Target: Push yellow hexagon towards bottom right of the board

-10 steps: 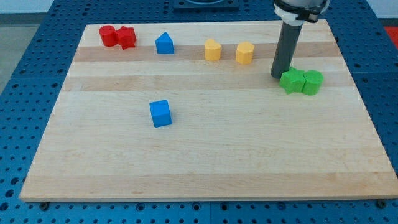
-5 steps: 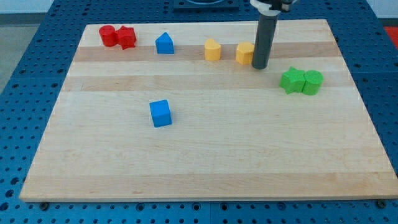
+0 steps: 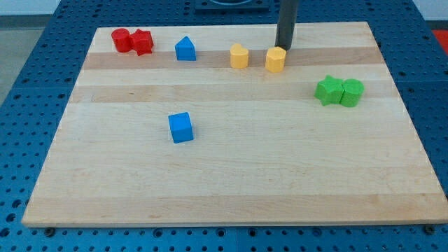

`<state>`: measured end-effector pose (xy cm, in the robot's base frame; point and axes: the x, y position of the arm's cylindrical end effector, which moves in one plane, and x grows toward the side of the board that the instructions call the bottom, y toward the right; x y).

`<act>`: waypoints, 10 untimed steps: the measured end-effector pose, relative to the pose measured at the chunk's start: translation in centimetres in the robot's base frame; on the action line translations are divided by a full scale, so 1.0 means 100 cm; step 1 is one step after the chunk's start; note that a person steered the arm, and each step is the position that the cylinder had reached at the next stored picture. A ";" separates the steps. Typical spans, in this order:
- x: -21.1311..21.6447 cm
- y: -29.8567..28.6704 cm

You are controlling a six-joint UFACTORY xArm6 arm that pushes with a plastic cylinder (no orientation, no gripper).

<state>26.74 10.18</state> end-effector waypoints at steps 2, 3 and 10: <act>0.029 -0.001; 0.006 -0.009; 0.074 -0.033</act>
<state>34.11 6.91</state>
